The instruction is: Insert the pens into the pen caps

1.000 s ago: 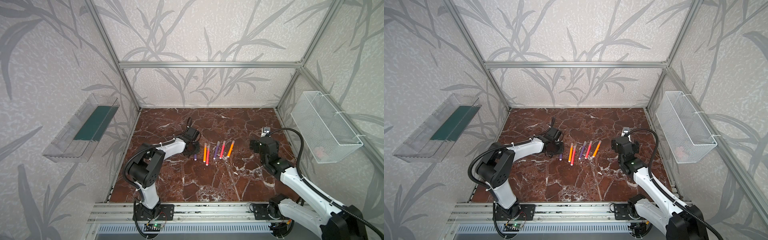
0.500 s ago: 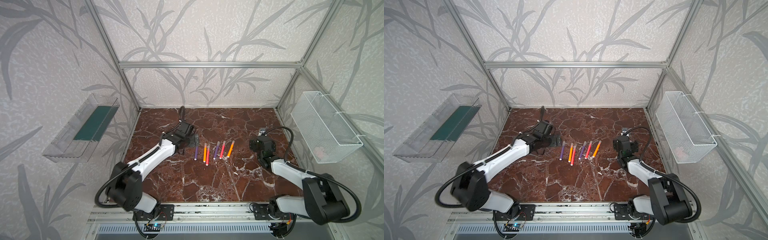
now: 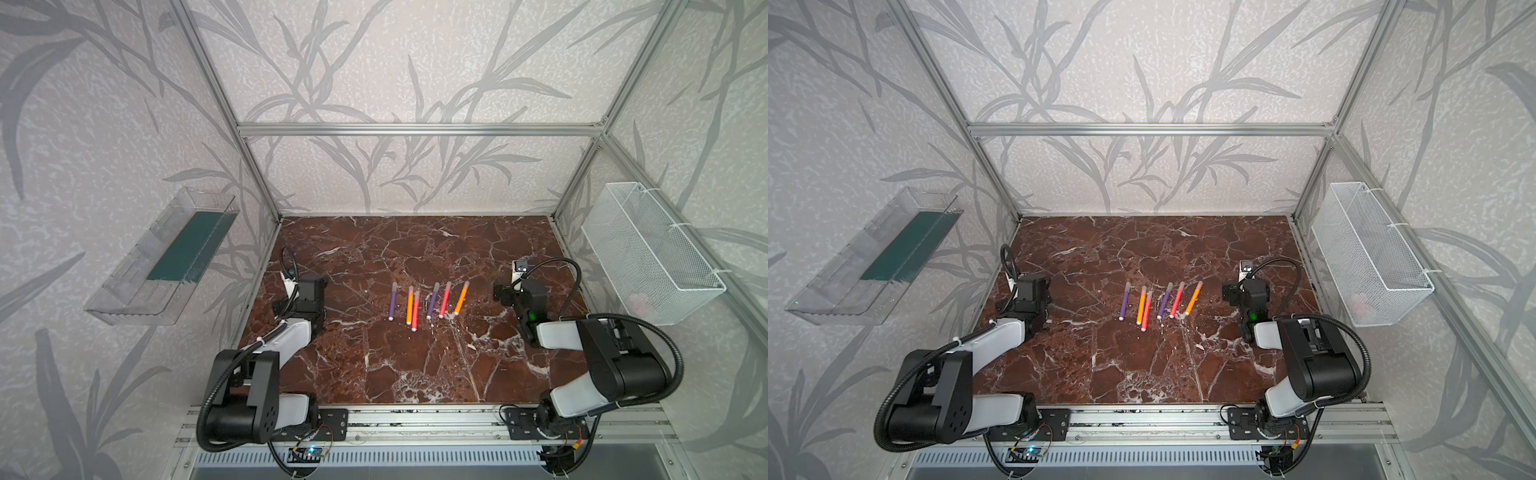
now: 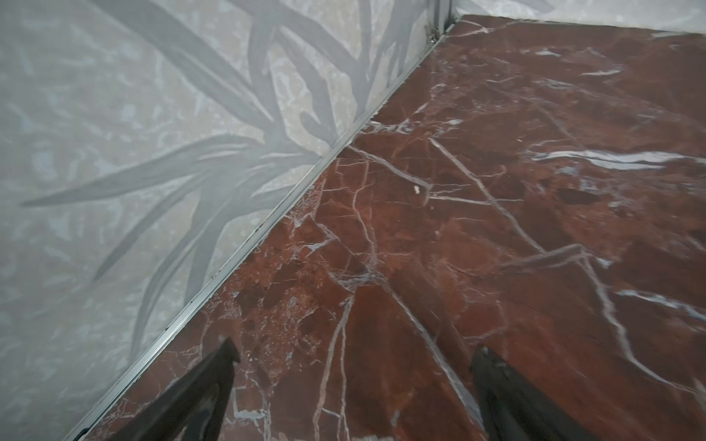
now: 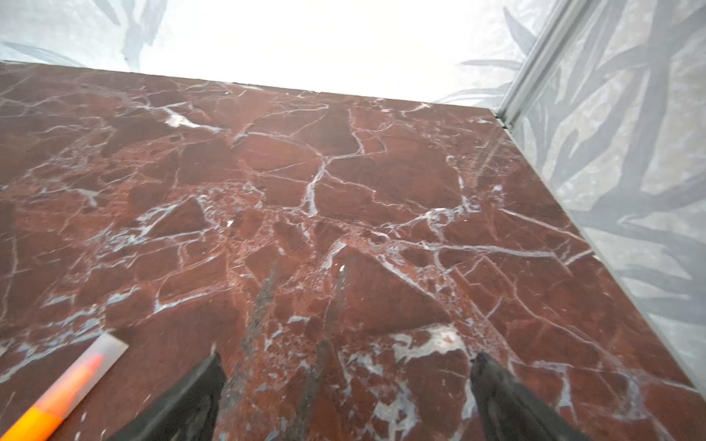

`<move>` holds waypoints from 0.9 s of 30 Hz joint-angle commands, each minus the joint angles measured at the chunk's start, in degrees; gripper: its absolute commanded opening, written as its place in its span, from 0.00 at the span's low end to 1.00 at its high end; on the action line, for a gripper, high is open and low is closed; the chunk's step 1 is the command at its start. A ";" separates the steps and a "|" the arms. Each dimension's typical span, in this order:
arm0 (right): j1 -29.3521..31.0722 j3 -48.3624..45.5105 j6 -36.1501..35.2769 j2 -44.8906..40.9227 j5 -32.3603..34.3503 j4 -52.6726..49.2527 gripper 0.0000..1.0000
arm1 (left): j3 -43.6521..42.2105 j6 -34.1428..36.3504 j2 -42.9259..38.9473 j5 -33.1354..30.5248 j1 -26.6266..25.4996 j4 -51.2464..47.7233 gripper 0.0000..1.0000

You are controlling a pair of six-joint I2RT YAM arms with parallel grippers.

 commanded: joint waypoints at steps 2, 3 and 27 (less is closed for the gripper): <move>-0.18 1.38 0.57 -1.52 1.16 -0.07 0.99 | -4.24 2.85 1.47 2.00 1.16 22.47 0.97; -0.15 0.87 0.35 -0.84 1.21 1.90 0.99 | -4.80 2.99 2.19 4.21 1.80 24.54 0.97; 0.68 1.37 -0.74 -1.08 1.41 0.96 0.99 | -4.83 12.30 11.99 22.27 2.04 36.22 0.99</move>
